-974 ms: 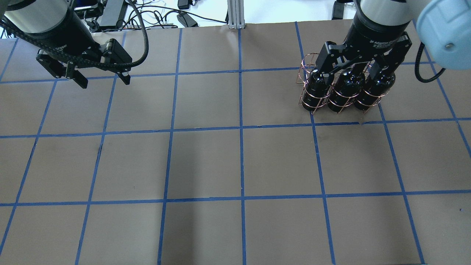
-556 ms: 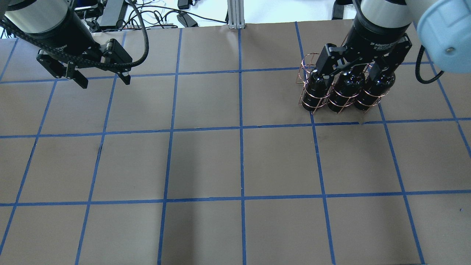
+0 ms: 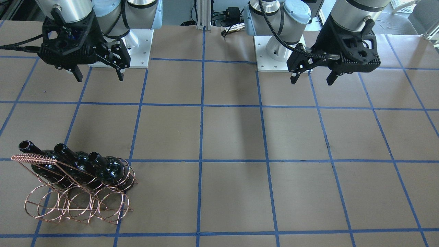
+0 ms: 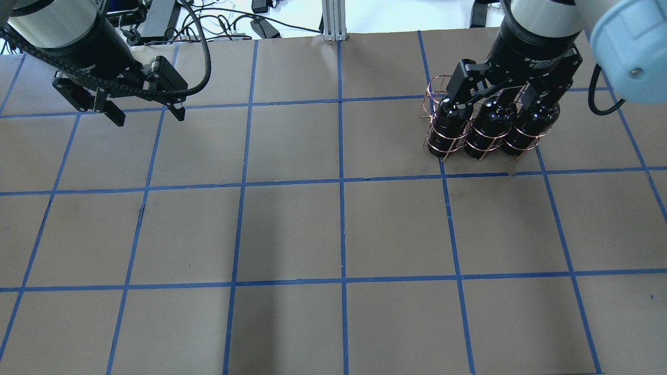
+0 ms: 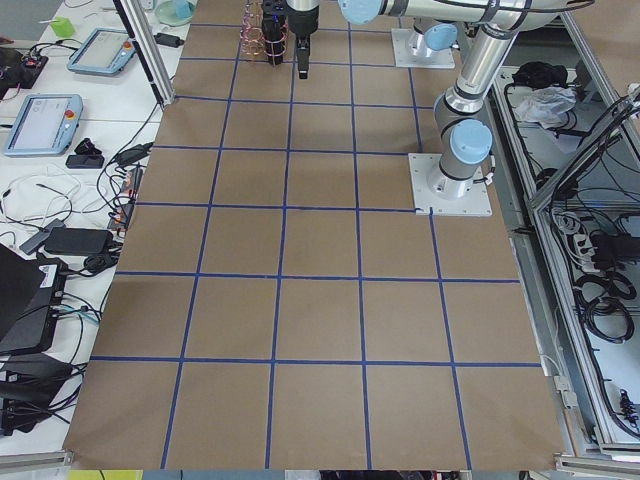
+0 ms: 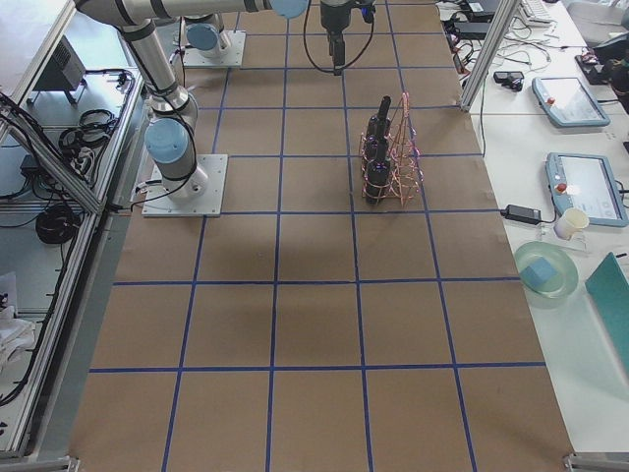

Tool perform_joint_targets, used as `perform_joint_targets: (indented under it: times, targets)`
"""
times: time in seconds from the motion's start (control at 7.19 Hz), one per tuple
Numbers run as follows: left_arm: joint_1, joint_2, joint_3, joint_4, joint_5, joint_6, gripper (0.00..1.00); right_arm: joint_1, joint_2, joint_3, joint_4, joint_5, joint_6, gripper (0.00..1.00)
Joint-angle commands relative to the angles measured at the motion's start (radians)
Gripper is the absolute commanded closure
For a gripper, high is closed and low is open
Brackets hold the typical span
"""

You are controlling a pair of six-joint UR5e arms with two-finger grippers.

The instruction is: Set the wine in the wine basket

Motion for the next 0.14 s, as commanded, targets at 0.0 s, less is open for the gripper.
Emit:
perform_joint_targets:
  times: [0.0]
  targets:
    - [0.000, 0.001, -0.003, 0.004, -0.001, 0.001, 0.00, 0.000, 0.001, 0.001, -0.001, 0.001, 0.000, 0.00]
